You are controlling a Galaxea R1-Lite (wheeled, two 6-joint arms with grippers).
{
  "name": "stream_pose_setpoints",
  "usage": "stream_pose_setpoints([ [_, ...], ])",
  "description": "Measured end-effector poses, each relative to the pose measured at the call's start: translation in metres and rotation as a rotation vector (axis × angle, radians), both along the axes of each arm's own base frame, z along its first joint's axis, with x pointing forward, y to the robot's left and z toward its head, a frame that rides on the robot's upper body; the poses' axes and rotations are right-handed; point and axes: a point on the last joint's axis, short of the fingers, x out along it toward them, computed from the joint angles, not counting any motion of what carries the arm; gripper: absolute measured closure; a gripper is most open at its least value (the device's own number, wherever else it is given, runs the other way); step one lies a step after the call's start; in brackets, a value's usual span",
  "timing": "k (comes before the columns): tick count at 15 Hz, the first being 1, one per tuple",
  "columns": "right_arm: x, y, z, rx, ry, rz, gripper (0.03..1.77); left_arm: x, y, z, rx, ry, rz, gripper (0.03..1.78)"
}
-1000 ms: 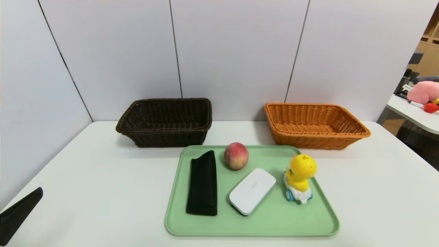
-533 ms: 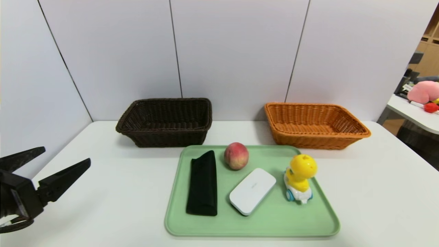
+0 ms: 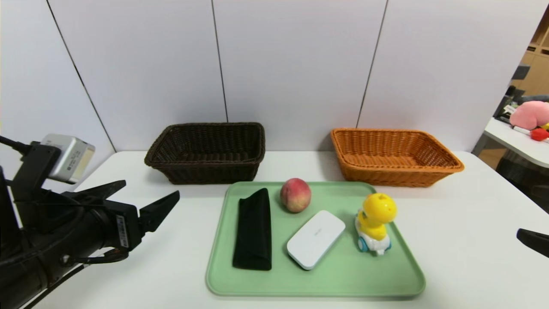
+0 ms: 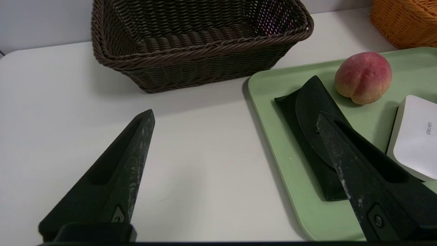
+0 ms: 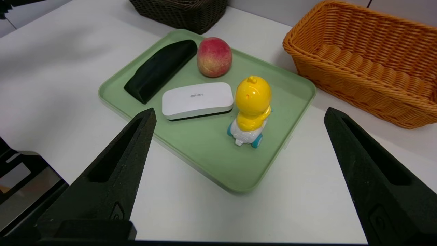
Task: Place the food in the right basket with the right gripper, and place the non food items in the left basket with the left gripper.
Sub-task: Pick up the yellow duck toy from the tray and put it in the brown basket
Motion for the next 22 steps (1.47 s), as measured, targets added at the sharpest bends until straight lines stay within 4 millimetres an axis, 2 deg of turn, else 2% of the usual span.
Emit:
stream_pose_setpoints([
  [4, 0.028, 0.008, -0.004, -0.015, 0.021, 0.007, 0.10, 0.007, -0.010, -0.009, 0.018, 0.033, -0.018, 0.12],
  [7, 0.041, 0.026, -0.013, -0.017, 0.035, 0.038, 0.10, 0.008, -0.012, -0.013, 0.032, 0.046, -0.013, 0.12],
  [11, 0.049, 0.053, -0.037, -0.024, 0.057, 0.044, 0.10, 0.008, -0.013, -0.014, 0.034, 0.050, -0.015, 0.12],
  [16, 0.058, 0.060, -0.070, -0.030, 0.055, 0.020, 0.10, 0.008, -0.012, -0.014, 0.038, 0.050, -0.015, 0.12],
  [18, 0.062, 0.061, -0.075, -0.043, 0.066, -0.004, 0.10, 0.007, -0.012, -0.015, 0.039, 0.052, -0.015, 0.12],
  [22, 0.068, 0.068, -0.070, -0.091, 0.078, -0.091, 0.10, 0.008, -0.012, -0.014, 0.042, 0.048, -0.016, 0.12],
])
